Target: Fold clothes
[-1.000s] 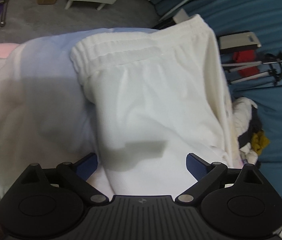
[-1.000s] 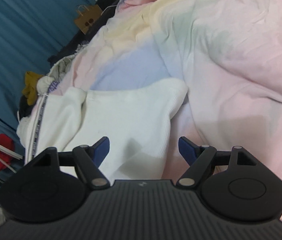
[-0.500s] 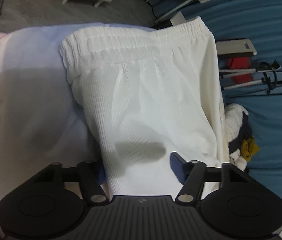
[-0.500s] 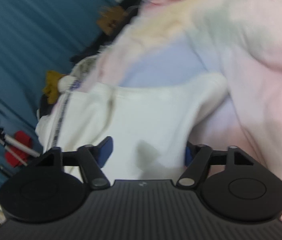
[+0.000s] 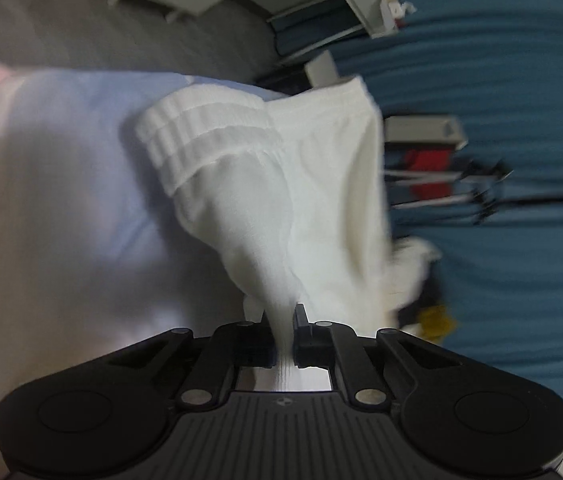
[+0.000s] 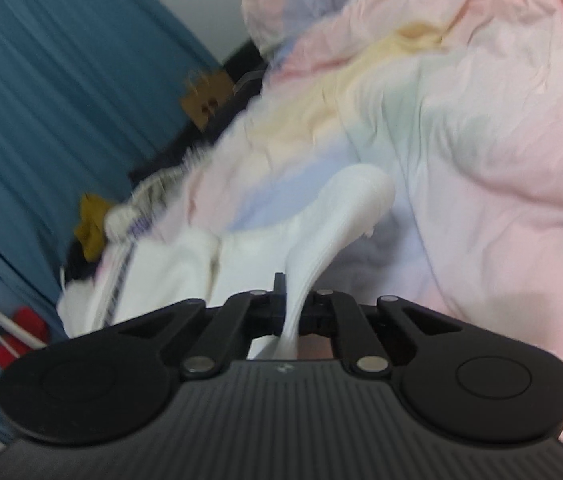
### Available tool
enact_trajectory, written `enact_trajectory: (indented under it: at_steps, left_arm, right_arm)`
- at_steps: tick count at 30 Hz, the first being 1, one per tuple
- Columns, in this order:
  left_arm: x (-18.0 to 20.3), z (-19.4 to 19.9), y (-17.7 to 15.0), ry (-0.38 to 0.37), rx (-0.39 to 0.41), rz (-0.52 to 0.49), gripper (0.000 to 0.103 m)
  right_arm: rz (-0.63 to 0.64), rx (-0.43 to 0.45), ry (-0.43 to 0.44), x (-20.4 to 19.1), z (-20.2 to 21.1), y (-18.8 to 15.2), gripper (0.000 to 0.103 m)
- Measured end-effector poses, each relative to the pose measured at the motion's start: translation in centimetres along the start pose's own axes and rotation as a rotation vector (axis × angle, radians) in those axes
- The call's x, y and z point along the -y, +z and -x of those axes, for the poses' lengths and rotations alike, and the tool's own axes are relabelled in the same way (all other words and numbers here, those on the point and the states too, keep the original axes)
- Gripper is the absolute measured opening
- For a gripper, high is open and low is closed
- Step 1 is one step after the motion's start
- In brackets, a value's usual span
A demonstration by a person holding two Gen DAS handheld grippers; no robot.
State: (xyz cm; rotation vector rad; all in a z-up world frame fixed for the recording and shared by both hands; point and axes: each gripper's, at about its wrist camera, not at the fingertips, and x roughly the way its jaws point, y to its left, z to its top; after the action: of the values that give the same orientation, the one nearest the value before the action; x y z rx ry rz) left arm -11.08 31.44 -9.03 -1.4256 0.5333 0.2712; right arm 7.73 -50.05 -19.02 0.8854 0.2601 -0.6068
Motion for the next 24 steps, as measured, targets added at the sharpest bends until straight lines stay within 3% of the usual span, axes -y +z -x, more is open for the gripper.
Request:
enact_trajectory:
  at_steps: [3, 7, 10, 13, 17, 24]
  left_arm:
    - [0.7, 0.6, 1.2, -0.055, 0.004, 0.026, 0.007]
    - [5.7, -0.8, 2.5, -0.04, 0.004, -0.115, 0.007]
    - [10.2, -3.2, 3.9, -0.048, 0.004, -0.175, 0.007]
    - [14.5, -8.5, 5.7, -0.073, 0.026, -0.188, 0.007]
    - [19.1, -17.4, 8.3, -0.017, 0.051, -0.253, 0.007]
    - [22.0, -33.6, 11.2, 0.13, 0.061, -0.299, 0.009]
  right_arm:
    - [0.026, 0.054, 0.032, -1.6, 1.5, 0.8, 0.005]
    - [0.082, 0.11, 0.1, -6.4, 1.4, 2.2, 0.005]
    - [0.152, 0.123, 0.136, -11.4, -1.1, 3.2, 0.005]
    - [0.246, 0.119, 0.143, -16.9, -5.6, 3.8, 0.005]
    - [0.323, 0.099, 0.126, -22.4, -13.4, 4.1, 0.005]
    - [0.606, 0.038, 0.048, -27.3, -25.6, -0.4, 0.005]
